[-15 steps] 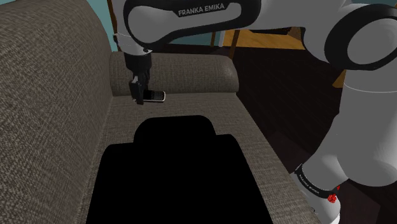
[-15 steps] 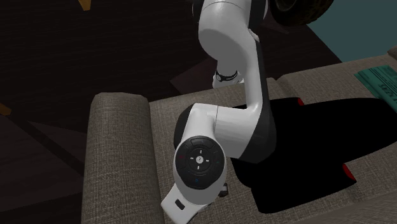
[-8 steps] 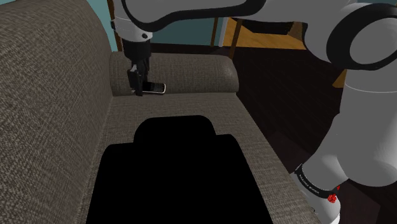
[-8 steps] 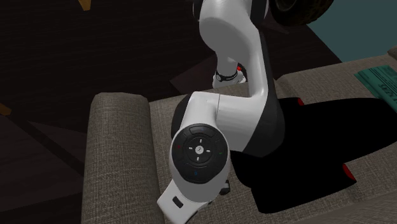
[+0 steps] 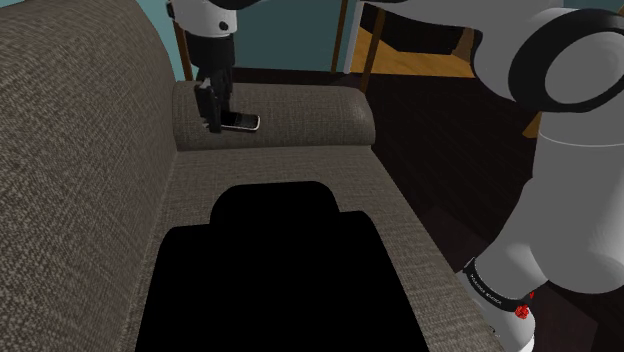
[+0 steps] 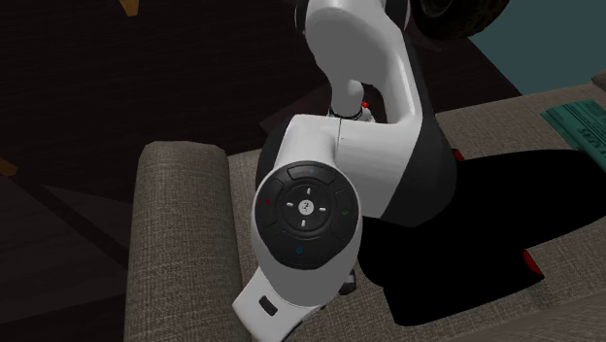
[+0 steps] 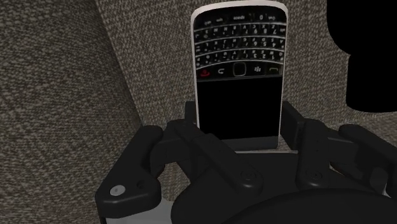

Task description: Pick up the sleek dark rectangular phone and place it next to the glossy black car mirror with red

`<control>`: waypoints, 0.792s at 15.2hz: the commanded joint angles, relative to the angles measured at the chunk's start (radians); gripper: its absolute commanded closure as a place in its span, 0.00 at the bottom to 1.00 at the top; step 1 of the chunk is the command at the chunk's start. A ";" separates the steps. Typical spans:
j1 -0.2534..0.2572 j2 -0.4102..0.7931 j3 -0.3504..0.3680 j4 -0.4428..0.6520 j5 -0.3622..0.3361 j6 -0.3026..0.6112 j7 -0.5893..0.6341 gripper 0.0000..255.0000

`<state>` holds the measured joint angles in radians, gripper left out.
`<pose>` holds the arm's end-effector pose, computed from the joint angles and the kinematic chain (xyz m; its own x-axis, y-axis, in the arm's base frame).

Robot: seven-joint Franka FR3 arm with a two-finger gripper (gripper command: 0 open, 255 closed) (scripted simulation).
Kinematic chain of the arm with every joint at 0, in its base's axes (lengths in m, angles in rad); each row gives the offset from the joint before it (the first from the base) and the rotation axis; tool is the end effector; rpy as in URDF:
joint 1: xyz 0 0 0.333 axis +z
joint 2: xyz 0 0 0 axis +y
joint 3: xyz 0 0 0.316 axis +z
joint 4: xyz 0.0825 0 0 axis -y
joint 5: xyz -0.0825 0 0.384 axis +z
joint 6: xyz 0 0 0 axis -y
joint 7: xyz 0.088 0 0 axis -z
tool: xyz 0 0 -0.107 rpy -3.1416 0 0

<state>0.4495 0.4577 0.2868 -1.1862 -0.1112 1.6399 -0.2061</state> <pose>0.5458 0.4189 0.5357 0.6055 0.7957 0.0154 0.7959 -0.6053 -0.0114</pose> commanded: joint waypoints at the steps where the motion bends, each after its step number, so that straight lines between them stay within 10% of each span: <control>1: 0.004 0.008 0.000 0.039 -0.002 -0.031 -0.001 1.00; 12: 0.044 0.099 -0.004 0.331 -0.024 -0.232 -0.003 1.00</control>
<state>0.4905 0.5478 0.2832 -0.8789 -0.1333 1.4235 -0.2079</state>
